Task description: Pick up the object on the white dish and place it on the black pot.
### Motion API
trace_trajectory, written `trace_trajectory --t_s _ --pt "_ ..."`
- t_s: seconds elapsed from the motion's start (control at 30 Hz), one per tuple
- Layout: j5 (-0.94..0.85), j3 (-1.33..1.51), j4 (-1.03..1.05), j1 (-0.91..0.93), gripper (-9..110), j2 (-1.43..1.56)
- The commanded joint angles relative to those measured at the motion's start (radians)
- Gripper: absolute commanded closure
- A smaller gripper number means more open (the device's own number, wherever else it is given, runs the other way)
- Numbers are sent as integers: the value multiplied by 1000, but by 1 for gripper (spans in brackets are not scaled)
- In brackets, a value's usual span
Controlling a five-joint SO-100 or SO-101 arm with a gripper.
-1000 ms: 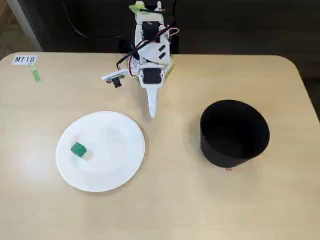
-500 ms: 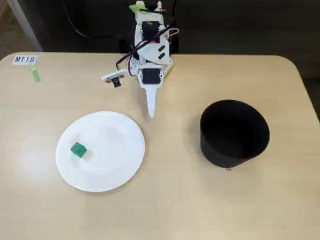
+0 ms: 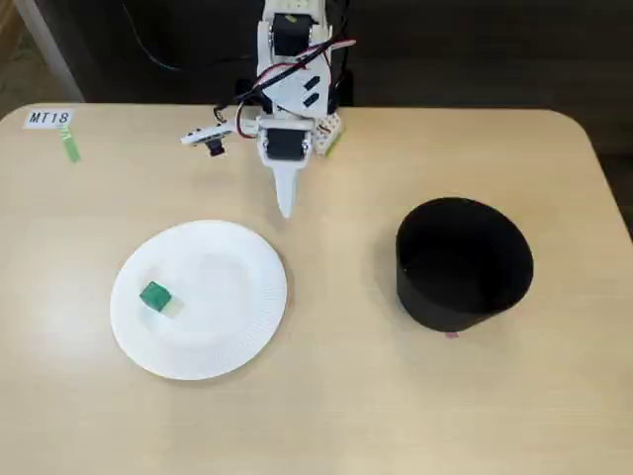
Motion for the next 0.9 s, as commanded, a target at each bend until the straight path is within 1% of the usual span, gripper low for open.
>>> trace_trajectory --t_s 0.0,0.1,0.33,0.43,0.6,0.7,0.87 --pt "29 -207 20 66 101 -143" --pt "41 -359 84 123 101 -324" --pt "35 -798 356 229 101 -750" --pt "40 -936 440 273 101 -870" --pt "21 -1081 531 360 101 -1022" --pt "-25 -1075 474 391 101 -1045" --pt "-98 -1026 287 402 101 -1034"
